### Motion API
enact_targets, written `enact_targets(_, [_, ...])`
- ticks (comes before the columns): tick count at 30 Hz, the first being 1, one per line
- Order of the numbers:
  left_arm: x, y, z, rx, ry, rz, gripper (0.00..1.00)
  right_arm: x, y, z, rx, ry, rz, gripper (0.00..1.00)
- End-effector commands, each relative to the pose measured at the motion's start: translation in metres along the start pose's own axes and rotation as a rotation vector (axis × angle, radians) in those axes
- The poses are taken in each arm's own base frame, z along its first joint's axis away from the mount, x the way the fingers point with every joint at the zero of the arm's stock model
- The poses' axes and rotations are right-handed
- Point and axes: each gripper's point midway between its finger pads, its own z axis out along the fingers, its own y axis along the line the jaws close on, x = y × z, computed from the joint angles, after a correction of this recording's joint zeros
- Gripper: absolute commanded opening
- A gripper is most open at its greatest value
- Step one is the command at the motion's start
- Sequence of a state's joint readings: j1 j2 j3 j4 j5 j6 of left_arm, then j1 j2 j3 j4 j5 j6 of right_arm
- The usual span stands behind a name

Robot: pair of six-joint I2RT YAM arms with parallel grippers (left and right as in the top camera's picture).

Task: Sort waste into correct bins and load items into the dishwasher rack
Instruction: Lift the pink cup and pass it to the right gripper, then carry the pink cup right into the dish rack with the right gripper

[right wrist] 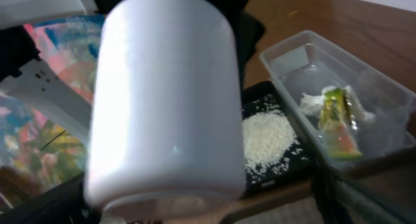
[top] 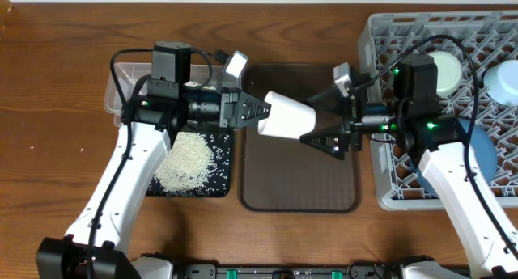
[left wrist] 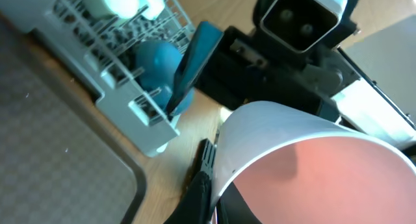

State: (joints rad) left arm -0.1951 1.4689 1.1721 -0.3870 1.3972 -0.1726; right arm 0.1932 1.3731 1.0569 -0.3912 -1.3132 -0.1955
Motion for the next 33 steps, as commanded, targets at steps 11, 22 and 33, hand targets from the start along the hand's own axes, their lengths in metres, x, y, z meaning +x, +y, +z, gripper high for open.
enact_targets(11, [0.001,0.005,0.017,-0.056,0.014,0.015,0.06,-0.008,0.019,0.011,-0.074,-0.002,-0.096,0.63])
enact_targets(22, [-0.001,0.012,0.016,-0.096,0.003,0.016,0.14,-0.008,0.014,0.011,-0.043,0.002,-0.098,0.33])
enact_targets(33, [-0.012,0.071,-0.005,-0.440,-0.086,-0.021,0.42,-0.014,-0.013,-0.010,0.080,-0.032,-0.025,0.29])
